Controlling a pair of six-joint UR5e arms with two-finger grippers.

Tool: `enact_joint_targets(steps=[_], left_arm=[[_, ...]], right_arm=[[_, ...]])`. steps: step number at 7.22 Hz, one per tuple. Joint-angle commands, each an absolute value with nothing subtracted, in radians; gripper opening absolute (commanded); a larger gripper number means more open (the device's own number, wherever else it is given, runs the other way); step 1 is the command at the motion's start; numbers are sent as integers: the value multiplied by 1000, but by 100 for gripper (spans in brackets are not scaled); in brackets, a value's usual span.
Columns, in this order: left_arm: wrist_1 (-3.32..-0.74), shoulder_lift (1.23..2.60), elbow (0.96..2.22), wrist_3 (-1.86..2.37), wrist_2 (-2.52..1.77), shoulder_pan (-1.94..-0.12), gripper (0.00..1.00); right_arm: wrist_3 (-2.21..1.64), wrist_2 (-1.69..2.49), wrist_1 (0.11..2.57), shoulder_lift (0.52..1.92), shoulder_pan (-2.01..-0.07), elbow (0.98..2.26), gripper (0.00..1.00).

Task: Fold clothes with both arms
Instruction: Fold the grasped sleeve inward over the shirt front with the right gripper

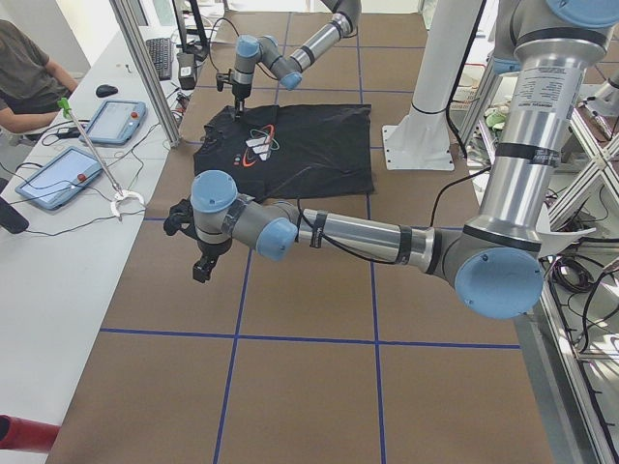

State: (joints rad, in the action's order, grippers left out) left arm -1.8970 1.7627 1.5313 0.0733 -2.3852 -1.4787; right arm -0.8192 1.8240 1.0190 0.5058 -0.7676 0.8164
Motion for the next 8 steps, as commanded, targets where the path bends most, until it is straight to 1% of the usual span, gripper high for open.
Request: enact_joint_targets(steps=[1,2,3,4,5,8], left_arm=[[-1899,1776,1529,99,-2385,-1477,100],[-1970,1784,1528,192,-2384,-1476,100],[-2064,1786,1532,348,-2384,-1435,100],[-2163,1786,1528,489,-2379,-1354,100],[-2248,1801,1517,618,-2375,-1268,100],[-2408,1964,1325,813,-2220,-1107,99]], right_arm=[[-842,1828,1003,520,-765,839,99],[-944,1897,1003,579,-770,944,100],[-1024,1937,1005,653,-776,1066,100],[-1034,1983,1020,745,-779,1185,100],[-1034,2043,1054,815,-808,1268,99],[-1034,2091,1166,951,-834,1493,100]])
